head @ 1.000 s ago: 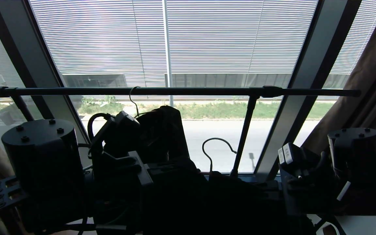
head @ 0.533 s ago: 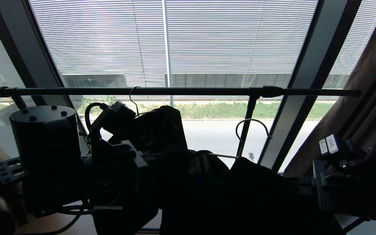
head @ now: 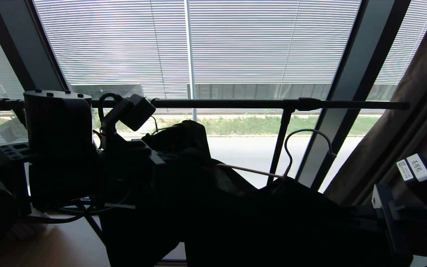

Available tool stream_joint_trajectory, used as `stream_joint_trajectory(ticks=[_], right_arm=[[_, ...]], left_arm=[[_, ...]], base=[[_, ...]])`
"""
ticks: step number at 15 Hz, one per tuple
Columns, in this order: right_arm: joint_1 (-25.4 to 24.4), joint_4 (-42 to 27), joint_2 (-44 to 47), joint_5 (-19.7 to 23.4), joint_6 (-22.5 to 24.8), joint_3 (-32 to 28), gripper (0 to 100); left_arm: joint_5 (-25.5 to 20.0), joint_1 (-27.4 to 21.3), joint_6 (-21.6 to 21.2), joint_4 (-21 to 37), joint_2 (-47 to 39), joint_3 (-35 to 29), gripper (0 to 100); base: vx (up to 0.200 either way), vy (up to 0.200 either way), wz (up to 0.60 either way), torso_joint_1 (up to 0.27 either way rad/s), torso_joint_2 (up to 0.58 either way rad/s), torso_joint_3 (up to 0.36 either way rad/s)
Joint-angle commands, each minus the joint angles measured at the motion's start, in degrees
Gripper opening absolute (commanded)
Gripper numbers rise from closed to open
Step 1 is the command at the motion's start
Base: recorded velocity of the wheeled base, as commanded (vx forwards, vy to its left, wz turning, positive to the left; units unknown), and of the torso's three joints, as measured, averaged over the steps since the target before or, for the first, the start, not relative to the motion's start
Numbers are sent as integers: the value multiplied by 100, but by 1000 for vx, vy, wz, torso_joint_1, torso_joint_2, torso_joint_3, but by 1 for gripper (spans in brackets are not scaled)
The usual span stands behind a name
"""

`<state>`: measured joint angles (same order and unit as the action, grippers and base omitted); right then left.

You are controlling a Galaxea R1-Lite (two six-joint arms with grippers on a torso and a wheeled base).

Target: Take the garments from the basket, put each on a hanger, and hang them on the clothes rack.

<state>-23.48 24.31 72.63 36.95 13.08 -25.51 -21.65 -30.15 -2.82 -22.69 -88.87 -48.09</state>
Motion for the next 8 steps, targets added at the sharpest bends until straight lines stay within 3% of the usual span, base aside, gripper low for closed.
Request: stream_joint_trajectory(ticks=[1, 4, 8], right_arm=[[-122, -5, 32, -4, 2, 47, 0], [-218, -5, 49, -4, 2, 82, 0], [-500, -5, 295, -21, 2, 126, 0]], left_arm=[[38, -97, -61, -8, -262, -271, 0], [38, -123, -439, -8, -350, -482, 0], [47, -193, -509, -8, -368, -605, 0]], base=[[0, 0, 0, 0, 0, 0], [0, 0, 0, 0, 0, 0], [0, 0, 0, 0, 0, 0]])
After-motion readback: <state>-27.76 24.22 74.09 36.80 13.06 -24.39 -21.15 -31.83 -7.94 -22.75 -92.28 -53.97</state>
